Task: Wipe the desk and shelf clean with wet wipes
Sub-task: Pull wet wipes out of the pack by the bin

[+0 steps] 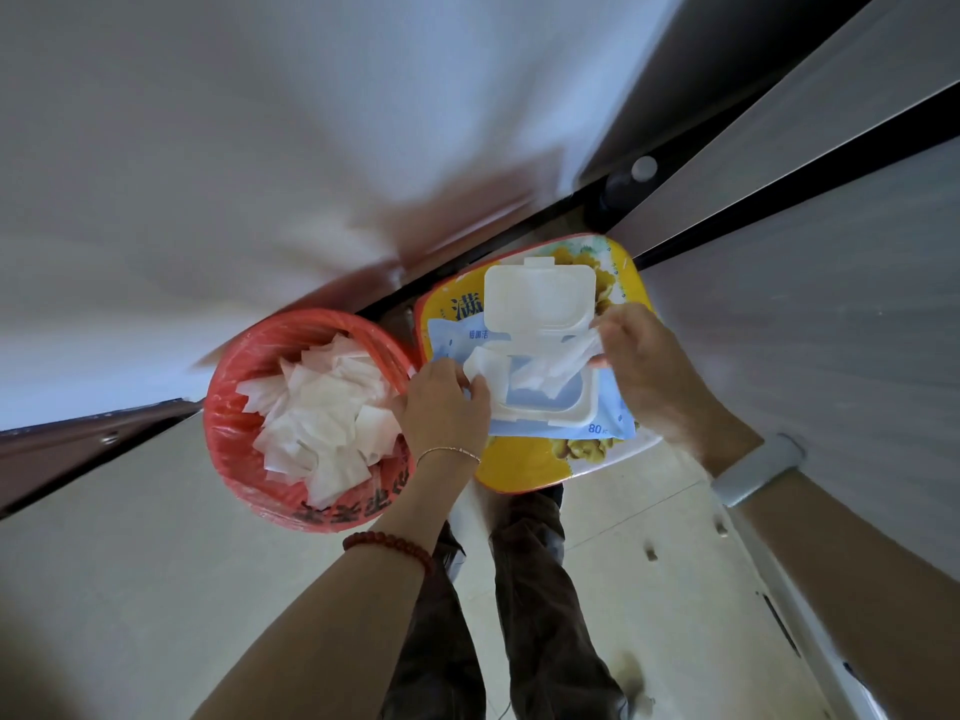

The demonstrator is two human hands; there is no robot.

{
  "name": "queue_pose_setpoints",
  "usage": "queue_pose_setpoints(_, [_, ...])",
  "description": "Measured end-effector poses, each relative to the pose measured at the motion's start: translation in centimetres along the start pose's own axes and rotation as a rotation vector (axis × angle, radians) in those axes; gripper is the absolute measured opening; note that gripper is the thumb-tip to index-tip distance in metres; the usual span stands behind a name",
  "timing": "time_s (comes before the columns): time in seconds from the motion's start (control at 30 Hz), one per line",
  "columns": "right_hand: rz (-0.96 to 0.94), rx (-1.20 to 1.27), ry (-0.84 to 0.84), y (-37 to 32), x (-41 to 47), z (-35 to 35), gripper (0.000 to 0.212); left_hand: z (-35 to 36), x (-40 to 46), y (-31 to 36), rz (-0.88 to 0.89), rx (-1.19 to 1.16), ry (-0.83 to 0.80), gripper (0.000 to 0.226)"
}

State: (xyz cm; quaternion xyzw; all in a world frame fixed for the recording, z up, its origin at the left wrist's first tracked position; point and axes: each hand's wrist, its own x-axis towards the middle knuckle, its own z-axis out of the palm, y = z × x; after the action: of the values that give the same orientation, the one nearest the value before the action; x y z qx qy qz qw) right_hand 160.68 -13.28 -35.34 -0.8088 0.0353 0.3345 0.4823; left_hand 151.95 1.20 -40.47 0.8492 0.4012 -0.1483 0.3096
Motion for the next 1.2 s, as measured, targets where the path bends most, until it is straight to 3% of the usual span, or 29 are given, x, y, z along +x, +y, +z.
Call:
queue_pose_setpoints(0.13, [0.01, 0.561, 0.323, -1.7, 0.4, -2.5, 0.034, -0.2, 0.0, 0.6, 0.014, 0.102, -0.023, 0.016])
queue_pose_setpoints(0.27, [-0.083, 0.426, 0.513, -2.5, -0.4, -4.4, 0.038, -1.1, -0.5, 0.7, -0.015, 0.134, -0.109, 0.013])
queue_pose_setpoints(0.3, [-0.097, 0.344, 0.533, -3.0, -1.2, -4.6, 0.039, -1.7, -0.8, 0.9, -0.024, 0.126, -0.134, 0.023])
queue_pose_setpoints(0.43, [-0.16, 0.017, 0.373, -6.0, -5.1, -5.7, 0.024, -5.9, -3.0, 3.3, 0.056, -0.062, -0.162, 0.071])
queue_pose_setpoints(0.53, [-0.215, 0.052, 0.191, -10.2, -8.6, -7.5, 0.023, -11.6, -6.3, 7.0, 0.331, -0.366, -0.267, 0.085])
queue_pose_setpoints(0.6, [-0.291, 0.094, 0.083, -13.8, -11.0, -8.7, 0.016, -15.7, -9.0, 9.4, 0.487, -0.41, -0.357, 0.093])
queue_pose_setpoints(0.77, [-0.57, -0.095, -0.038, -24.6, -17.8, -10.7, 0.013, -26.9, -15.9, 14.2, 0.556, -0.453, -0.408, 0.11])
queue_pose_setpoints(0.87, [-0.734, -0.095, -0.058, -31.4, -22.1, -10.5, 0.017, -33.3, -20.0, 15.9, 0.575, -0.468, -0.318, 0.102])
queue_pose_setpoints(0.93, [-0.843, -0.085, -0.062, -35.2, -24.7, -10.1, 0.017, -37.0, -22.3, 16.1, 0.593, -0.515, -0.197, 0.083])
queue_pose_setpoints(1.07, [-1.038, -0.075, 0.056, -41.1, -29.9, -7.8, 0.013, -44.4, -26.9, 13.3, 0.663, -0.641, 0.107, 0.005])
queue_pose_setpoints(1.2, [-1.102, -0.021, 0.096, -43.5, -34.3, -2.1, 0.024, -48.6, -32.5, 7.9, 0.619, -0.708, 0.377, 0.023])
